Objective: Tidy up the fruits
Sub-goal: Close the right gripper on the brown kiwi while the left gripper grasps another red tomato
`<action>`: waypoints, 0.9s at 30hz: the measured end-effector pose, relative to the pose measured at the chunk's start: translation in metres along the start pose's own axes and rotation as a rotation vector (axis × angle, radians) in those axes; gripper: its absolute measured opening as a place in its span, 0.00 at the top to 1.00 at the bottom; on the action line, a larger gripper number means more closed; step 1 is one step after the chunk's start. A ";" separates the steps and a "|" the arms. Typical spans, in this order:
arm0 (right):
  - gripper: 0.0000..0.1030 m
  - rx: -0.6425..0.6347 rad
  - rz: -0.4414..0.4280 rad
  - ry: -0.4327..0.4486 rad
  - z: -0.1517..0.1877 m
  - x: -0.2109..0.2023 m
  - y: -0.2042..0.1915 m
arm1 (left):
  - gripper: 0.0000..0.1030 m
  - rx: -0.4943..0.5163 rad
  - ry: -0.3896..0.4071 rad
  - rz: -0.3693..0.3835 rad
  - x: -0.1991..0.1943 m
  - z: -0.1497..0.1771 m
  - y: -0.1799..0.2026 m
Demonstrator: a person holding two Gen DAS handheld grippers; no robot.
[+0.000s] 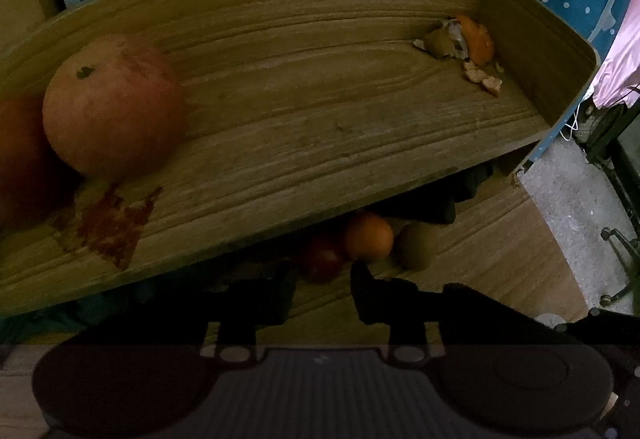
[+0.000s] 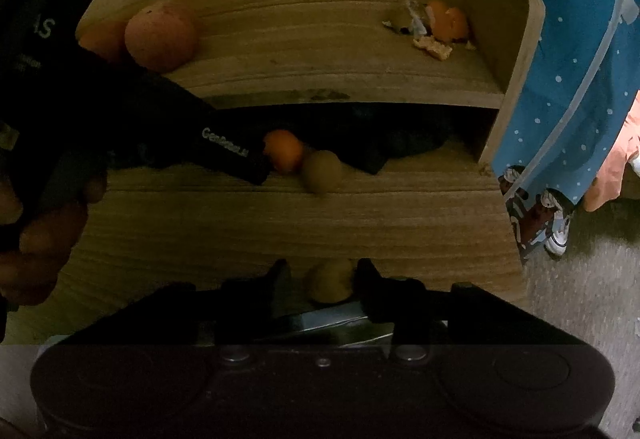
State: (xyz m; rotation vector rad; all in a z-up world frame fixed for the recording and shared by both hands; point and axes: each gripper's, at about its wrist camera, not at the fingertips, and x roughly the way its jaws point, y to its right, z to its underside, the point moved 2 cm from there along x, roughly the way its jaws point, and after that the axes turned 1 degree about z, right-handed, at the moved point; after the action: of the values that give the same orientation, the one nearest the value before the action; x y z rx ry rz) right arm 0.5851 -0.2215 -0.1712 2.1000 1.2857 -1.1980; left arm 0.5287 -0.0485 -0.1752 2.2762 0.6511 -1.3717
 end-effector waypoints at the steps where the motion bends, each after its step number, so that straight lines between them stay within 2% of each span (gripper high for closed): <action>1: 0.67 0.001 0.000 -0.001 0.000 0.000 0.000 | 0.73 -0.001 -0.003 0.000 0.001 0.000 0.001; 3: 0.69 0.003 -0.001 -0.002 0.000 0.001 0.000 | 0.76 -0.004 -0.008 0.001 0.004 0.000 0.001; 20: 0.70 0.020 0.002 0.013 0.003 0.001 0.001 | 0.77 0.045 0.027 0.006 0.015 0.000 0.010; 27: 0.70 0.014 0.004 0.017 0.003 -0.002 -0.005 | 0.78 0.073 0.026 0.025 0.001 0.017 0.002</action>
State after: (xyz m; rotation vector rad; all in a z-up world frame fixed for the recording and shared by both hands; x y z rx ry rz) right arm 0.5786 -0.2218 -0.1711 2.1256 1.2840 -1.1935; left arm 0.5183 -0.0599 -0.1836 2.3544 0.5880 -1.3772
